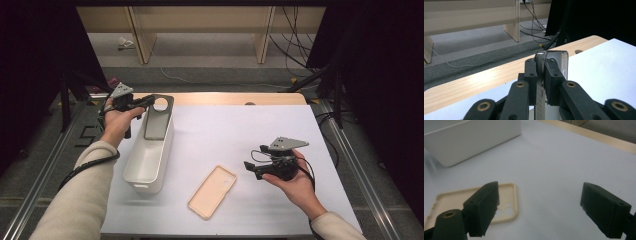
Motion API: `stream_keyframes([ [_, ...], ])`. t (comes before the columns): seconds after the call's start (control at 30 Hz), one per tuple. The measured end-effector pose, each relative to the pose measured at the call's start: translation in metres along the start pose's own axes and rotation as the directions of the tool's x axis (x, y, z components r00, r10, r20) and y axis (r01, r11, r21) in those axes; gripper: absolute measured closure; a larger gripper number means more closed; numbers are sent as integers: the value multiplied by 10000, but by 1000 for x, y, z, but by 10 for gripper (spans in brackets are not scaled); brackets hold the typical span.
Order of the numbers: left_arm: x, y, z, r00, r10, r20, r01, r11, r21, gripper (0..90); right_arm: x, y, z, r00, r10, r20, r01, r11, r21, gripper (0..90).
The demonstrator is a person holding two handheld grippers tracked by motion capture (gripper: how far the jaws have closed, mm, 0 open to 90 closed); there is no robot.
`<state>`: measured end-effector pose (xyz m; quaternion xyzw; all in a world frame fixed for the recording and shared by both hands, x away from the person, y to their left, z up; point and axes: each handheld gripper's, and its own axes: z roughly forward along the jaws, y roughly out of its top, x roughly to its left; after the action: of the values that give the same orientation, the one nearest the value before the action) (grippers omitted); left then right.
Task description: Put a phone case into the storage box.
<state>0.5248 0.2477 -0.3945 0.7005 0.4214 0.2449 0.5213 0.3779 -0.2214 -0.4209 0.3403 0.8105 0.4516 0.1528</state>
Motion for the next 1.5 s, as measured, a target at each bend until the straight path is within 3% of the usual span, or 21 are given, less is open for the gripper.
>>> stream_keyframes([
  [1.1,6,-7,5,9991,-78,-418,94,9992,388,800,1,0,1,10000,-26,-85,26,10000,56,165],
  [1.5,8,-7,8,9973,91,-733,-41,9976,693,779,1,0,2,9999,0,-133,1,10000,69,165],
])
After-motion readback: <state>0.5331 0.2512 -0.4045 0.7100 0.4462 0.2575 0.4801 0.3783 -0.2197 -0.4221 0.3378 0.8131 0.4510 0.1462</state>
